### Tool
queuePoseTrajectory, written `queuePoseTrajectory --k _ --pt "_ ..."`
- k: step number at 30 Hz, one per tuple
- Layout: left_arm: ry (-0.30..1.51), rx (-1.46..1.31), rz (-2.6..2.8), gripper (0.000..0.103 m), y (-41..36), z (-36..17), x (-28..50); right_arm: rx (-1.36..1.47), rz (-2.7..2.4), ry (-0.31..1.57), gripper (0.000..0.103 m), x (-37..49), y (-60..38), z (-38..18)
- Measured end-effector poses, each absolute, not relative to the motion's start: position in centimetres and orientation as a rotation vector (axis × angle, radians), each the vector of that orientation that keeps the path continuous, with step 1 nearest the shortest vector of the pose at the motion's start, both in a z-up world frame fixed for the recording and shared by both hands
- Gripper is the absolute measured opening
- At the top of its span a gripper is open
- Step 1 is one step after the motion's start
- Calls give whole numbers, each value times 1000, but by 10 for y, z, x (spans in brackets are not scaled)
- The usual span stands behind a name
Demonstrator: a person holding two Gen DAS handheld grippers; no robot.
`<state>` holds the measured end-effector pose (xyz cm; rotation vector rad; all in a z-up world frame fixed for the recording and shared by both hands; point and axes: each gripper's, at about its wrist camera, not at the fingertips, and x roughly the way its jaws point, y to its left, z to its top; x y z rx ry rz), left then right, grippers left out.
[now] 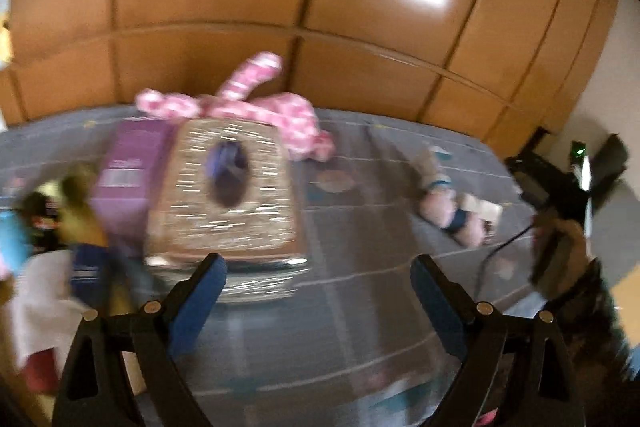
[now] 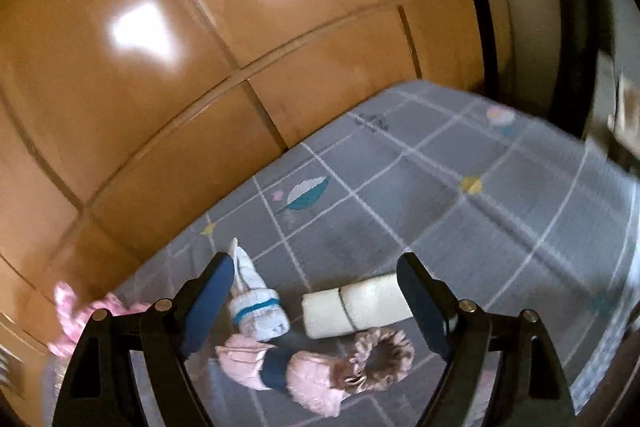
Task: Organize soft objects
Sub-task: 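Move both tools back over the remaining items on the bed, then lower the left tool onto the pink towel roll with the dark band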
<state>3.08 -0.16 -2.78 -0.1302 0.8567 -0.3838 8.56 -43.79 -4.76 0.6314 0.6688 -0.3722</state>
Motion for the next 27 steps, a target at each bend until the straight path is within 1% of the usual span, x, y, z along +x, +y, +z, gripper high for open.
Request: queuePoseTrajectory --k 1,9,13,17,18,20,21,22,23,24,25,27 --pt "877 -134 -404 98 -11 -31 37 648 -370 675 85 86 -440 -50" --pt "1065 -114 -546 98 -79 -64 65 762 -338 706 85 83 -448 -64" --pt "1073 -23 -559 98 -116 -74 74 806 -328 714 85 82 -453 -70" --pt "1079 45 -562 93 -143 -80 86 832 -319 723 85 81 -455 -73" --pt "1087 54 -563 91 -149 -83 89 837 -316 721 85 81 -455 -73" --pt "1111 71 -566 82 -161 -89 100 845 -307 712 85 80 -456 -72" --pt "1130 76 -569 75 -165 -93 104 849 -304 701 85 79 -457 -71" --pt "1150 75 -577 70 -172 -97 109 852 -302 693 85 77 -457 -70" --pt "1165 68 -594 68 -180 -100 115 856 -301 680 85 76 -458 -69" --pt "1172 62 -605 63 -185 -102 117 858 -300 666 85 74 -459 -67" --pt "1178 57 -613 60 -192 -103 121 862 -300 657 85 73 -460 -66" --pt "1185 46 -631 60 -207 -105 126 883 -295 637 85 69 -462 -66"
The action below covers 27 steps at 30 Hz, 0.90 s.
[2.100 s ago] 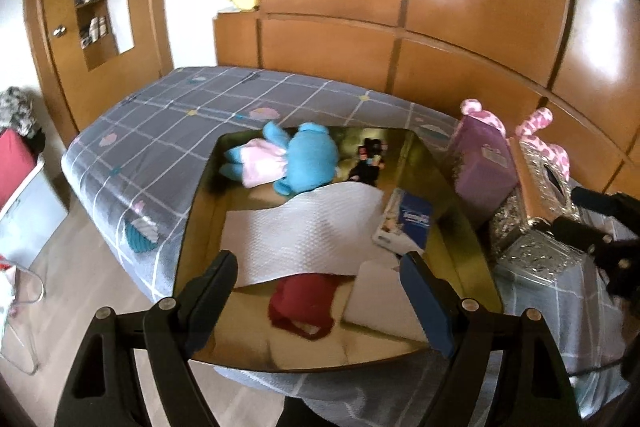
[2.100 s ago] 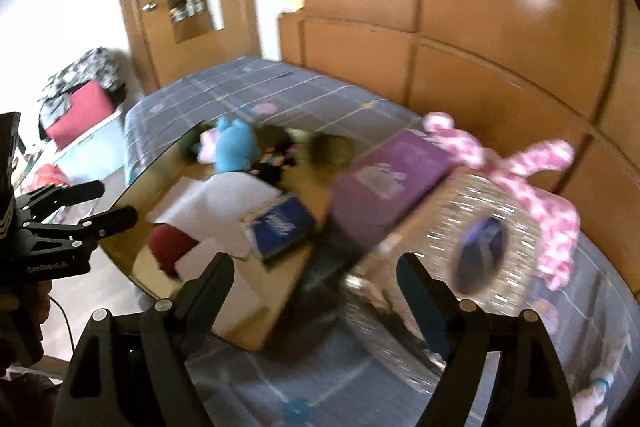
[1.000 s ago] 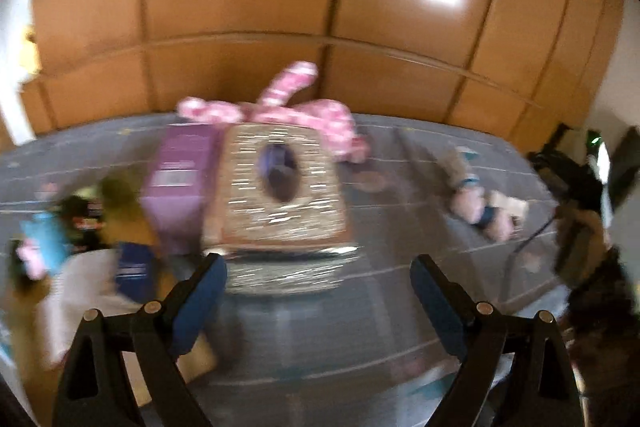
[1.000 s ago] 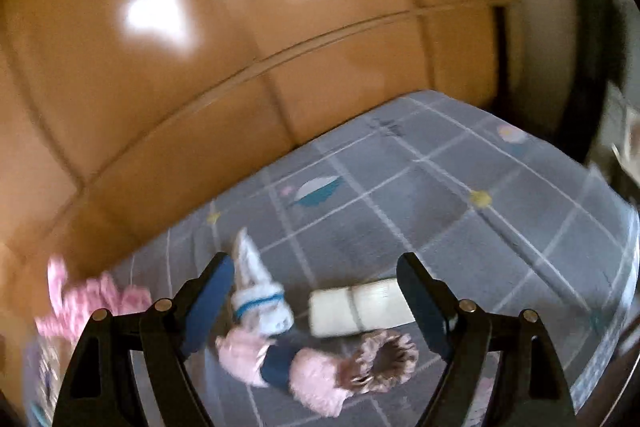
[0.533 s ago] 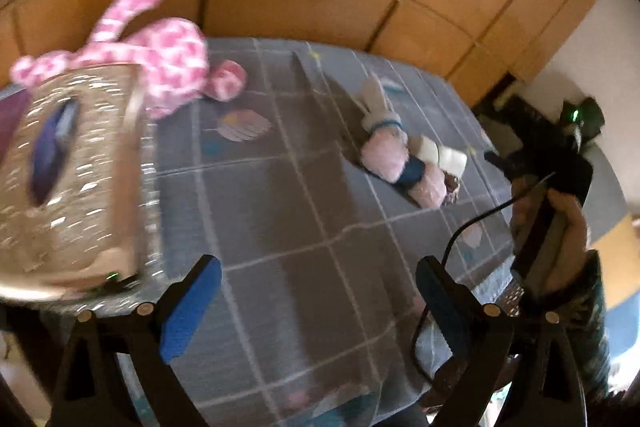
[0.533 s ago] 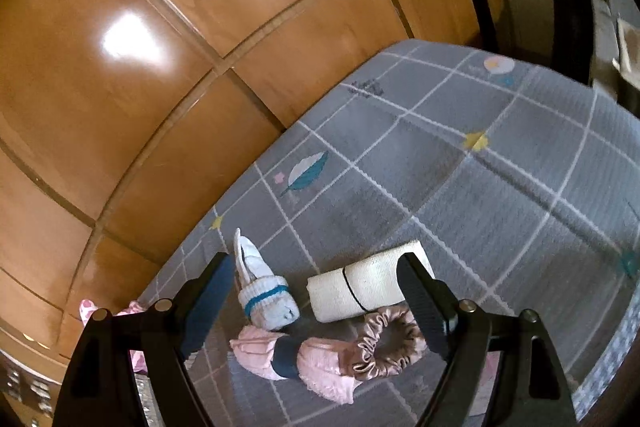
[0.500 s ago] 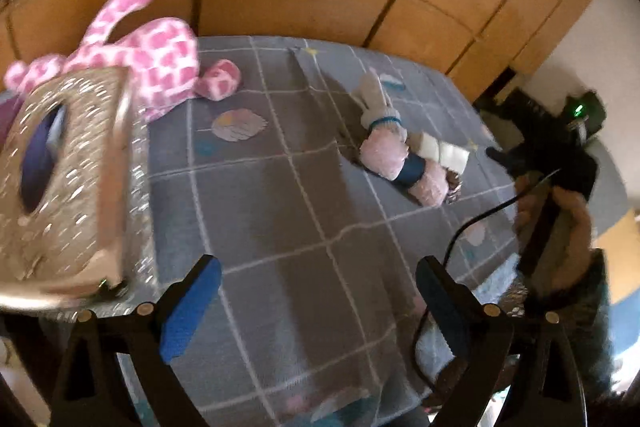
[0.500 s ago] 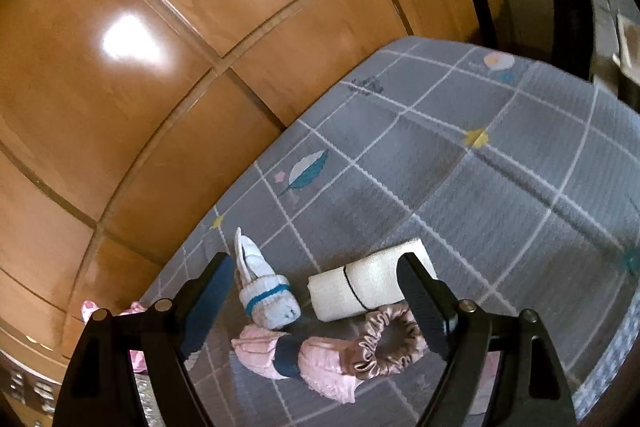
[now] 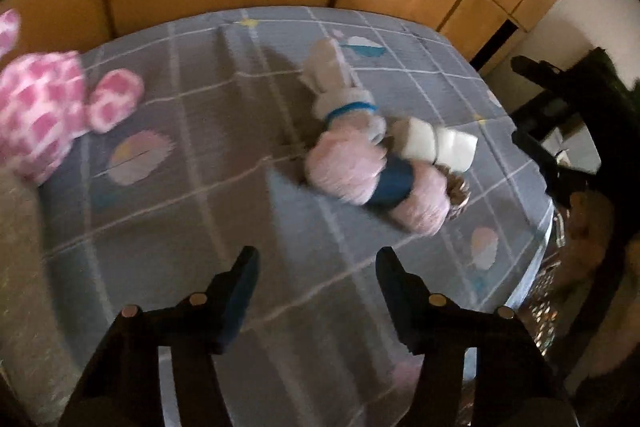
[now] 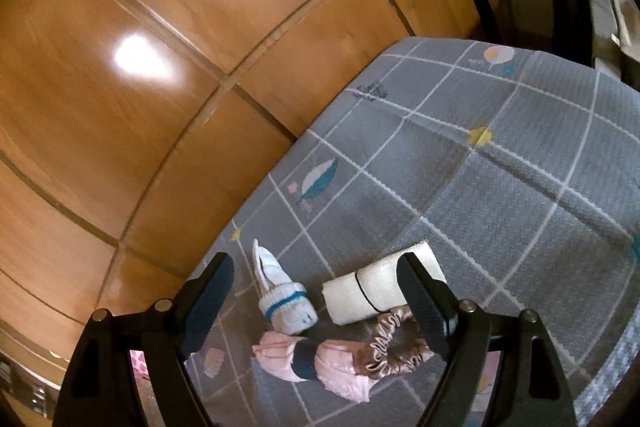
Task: Organize soft objects
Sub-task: 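Lower the left tool onto the pink towel roll with the dark band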
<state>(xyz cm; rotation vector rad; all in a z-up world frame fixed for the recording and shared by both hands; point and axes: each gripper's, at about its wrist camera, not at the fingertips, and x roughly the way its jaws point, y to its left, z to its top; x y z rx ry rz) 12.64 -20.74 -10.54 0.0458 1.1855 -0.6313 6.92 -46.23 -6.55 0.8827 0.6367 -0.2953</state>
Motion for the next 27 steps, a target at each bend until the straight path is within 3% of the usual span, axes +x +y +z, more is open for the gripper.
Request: queuePoseTrajectory --k 3,7,16,18,22,27 --pt "1198 0 -641 63 -230 -107 138 906 -299 623 85 66 -466 -66" --pt "1227 -68 -608 82 -253 -113 155 959 -286 620 85 66 -471 -71" --pt "1310 -82 -401 85 -297 -139 184 1013 -254 630 85 68 -472 -78" --pt "1303 -13 -398 84 -305 -143 183 1012 -244 635 85 69 -471 -78" --pt "1234 91 -497 67 -303 -135 172 1017 -236 643 85 70 -472 -80" --pt "1176 209 -559 63 -278 -121 160 1030 -228 660 85 72 -472 -82"
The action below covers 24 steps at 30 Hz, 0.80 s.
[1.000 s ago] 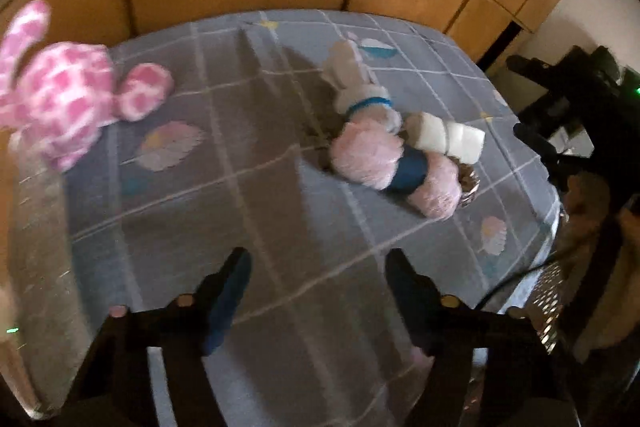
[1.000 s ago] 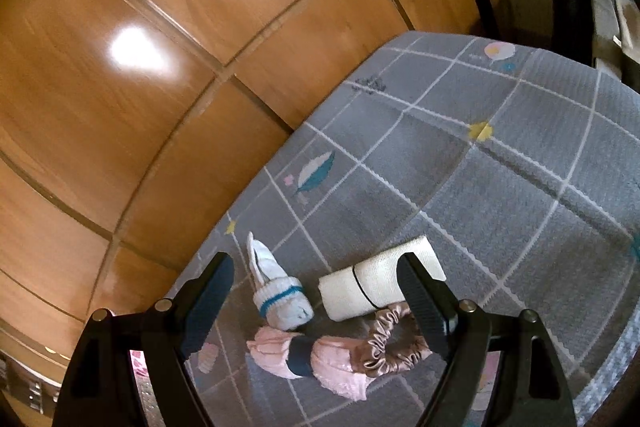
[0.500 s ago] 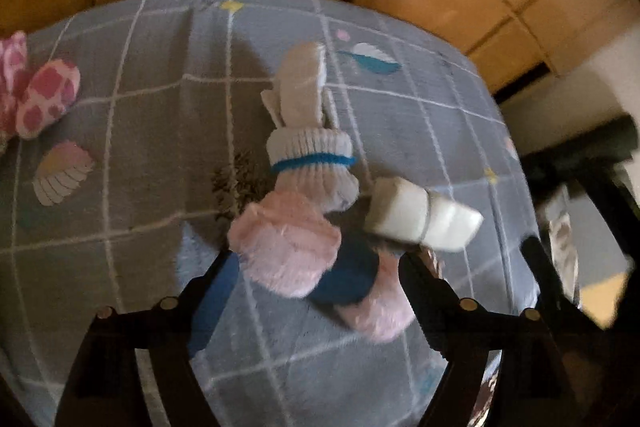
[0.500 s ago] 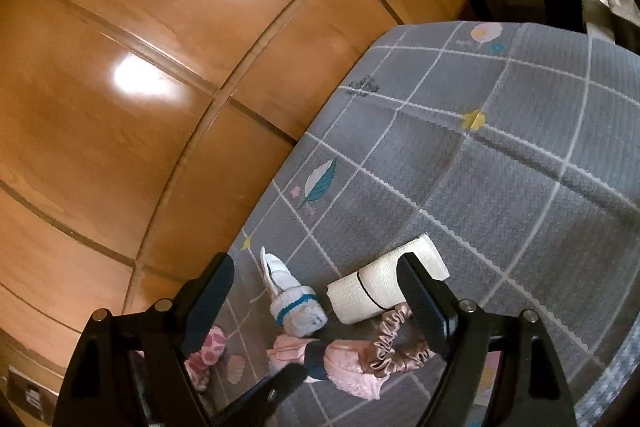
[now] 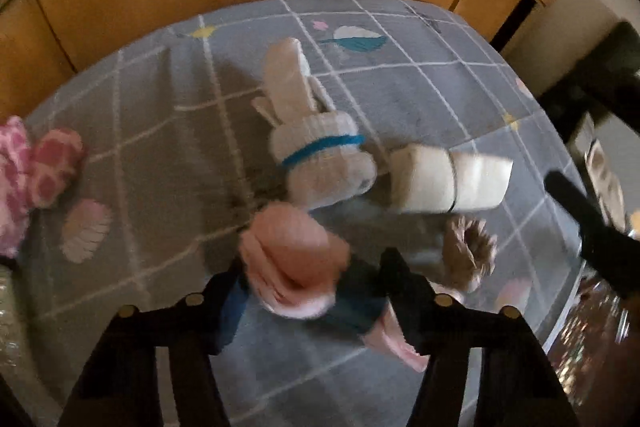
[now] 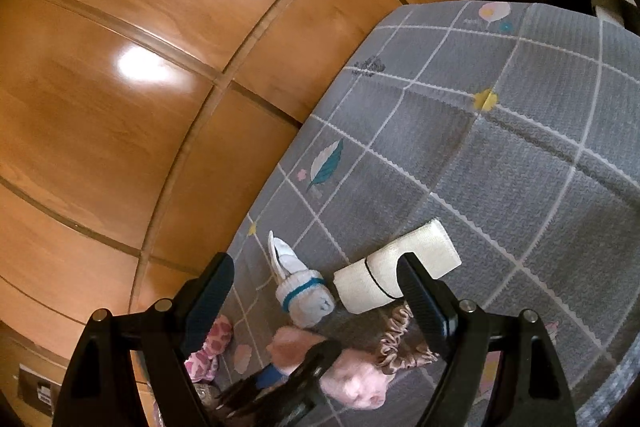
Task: Organize soft objects
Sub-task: 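Lower the left tool onto the pink towel roll with the dark band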
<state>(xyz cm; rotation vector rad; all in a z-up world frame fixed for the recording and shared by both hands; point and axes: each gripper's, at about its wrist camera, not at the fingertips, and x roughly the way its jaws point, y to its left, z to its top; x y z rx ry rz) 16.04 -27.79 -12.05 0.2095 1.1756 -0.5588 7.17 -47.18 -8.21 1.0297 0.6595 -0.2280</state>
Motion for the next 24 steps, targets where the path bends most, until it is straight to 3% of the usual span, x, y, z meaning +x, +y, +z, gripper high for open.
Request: queuePoseTrajectory --k 12,19,24 --pt "1174 197 -506 63 -215 -120 144 1024 -193 797 85 88 -464 -97" --pt "1015 519 -533 58 -215 -120 94 1020 -202 844 85 90 -462 -105" --pt "1130 369 -595 58 -195 -121 95 1015 -219 846 85 89 -463 -106"
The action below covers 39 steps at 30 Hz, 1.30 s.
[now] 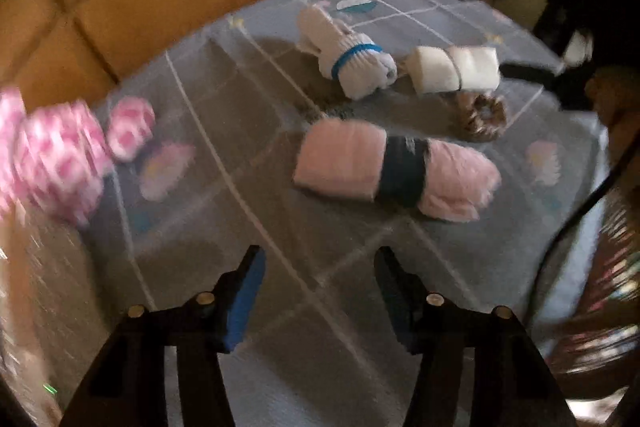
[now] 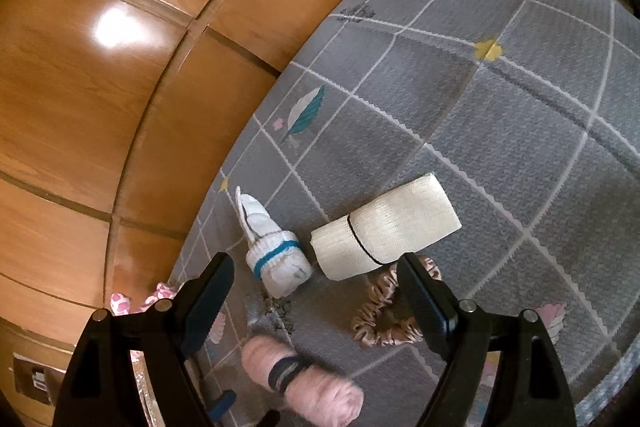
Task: Organize soft objects
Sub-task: 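Lower the left tool onto the pink towel roll with the dark band, then grasp and lift the pink towel roll with the left tool while the right tool grasps the brown scrunchie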
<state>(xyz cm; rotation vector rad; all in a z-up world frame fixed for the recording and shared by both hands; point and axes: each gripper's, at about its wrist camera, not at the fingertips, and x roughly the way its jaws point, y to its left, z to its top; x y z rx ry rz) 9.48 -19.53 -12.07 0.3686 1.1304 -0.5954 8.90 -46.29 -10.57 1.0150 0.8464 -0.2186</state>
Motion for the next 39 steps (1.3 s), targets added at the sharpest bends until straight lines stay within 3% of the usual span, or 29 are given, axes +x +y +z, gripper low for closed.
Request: queuePoseTrajectory --k 9,13,19,23,25,26,27,29,39 --pt "1345 -111 -610 59 -200 -118 126 1024 -219 821 85 86 -465 -102" --pt "1408 -261 -560 67 -220 -130 142 1034 -204 816 85 86 -465 -101" --pt "1396 -223 -494 69 -249 -136 151 1048 -194 805 85 84 -464 -100" --pt "1383 -126 -470 78 -267 -140 149 1059 -219 826 85 84 -466 -104" --pt "1373 -95 -469 75 -272 -139 146 1032 -253 874 85 85 -465 -108" --pt "1368 -66 -464 70 -273 -139 144 1022 -268 904 85 87 -464 -111" --pt "1361 -45 -451 58 -274 -139 143 1026 -277 926 85 88 -464 -114" --pt "1362 -64 -468 50 -267 -137 142 1019 -296 948 84 87 -465 -117" --pt "1255 -7 -505 47 -224 -121 123 875 -339 1138 84 100 -452 -134"
